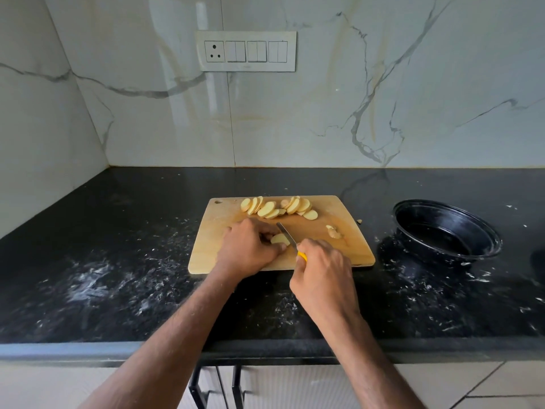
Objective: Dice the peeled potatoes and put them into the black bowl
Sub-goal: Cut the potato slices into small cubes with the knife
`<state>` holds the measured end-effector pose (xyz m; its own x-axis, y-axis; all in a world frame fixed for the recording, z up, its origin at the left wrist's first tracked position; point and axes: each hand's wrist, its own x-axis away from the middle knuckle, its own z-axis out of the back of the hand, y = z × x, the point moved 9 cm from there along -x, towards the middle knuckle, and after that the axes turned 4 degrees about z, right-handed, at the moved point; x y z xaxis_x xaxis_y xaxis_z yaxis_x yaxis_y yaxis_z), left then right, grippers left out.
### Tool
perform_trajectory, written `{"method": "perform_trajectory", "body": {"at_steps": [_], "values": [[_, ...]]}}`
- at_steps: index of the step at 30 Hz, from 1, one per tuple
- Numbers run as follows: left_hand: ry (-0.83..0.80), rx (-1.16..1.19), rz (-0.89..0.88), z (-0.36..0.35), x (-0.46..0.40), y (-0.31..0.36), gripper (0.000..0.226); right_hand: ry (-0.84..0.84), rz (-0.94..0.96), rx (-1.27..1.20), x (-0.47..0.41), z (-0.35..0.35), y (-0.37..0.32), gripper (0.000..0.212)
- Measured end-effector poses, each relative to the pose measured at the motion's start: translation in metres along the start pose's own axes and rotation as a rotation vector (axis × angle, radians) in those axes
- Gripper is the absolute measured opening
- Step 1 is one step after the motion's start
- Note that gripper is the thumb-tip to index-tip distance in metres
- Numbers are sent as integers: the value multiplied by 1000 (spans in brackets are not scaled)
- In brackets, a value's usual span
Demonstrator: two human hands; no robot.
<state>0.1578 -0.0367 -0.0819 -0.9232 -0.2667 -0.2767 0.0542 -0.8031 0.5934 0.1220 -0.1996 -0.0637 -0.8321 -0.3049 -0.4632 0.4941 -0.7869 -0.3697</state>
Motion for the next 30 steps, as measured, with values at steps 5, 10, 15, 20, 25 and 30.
{"method": "perform_trajectory", "body": {"at_steps": [5, 10, 15, 20, 25, 30], "values": [[50, -48, -23, 1, 1, 6, 28, -63, 29, -1, 1, -6, -9, 25], [34, -40, -80, -1, 3, 11, 44, -78, 45, -22, 1, -6, -7, 29], [-47, -83, -191, -9, 4, 19, 43, -58, 34, -19, 0, -5, -3, 26], [-41, -16, -177, -5, 3, 18, 54, 15, 27, -26, 3, 4, -2, 16], [-35, -10, -179, -7, 2, 16, 51, 11, 27, -28, 2, 2, -1, 16], [-46, -57, -196, -10, -2, 19, 41, -22, 32, -32, 1, -2, -4, 23]]}}
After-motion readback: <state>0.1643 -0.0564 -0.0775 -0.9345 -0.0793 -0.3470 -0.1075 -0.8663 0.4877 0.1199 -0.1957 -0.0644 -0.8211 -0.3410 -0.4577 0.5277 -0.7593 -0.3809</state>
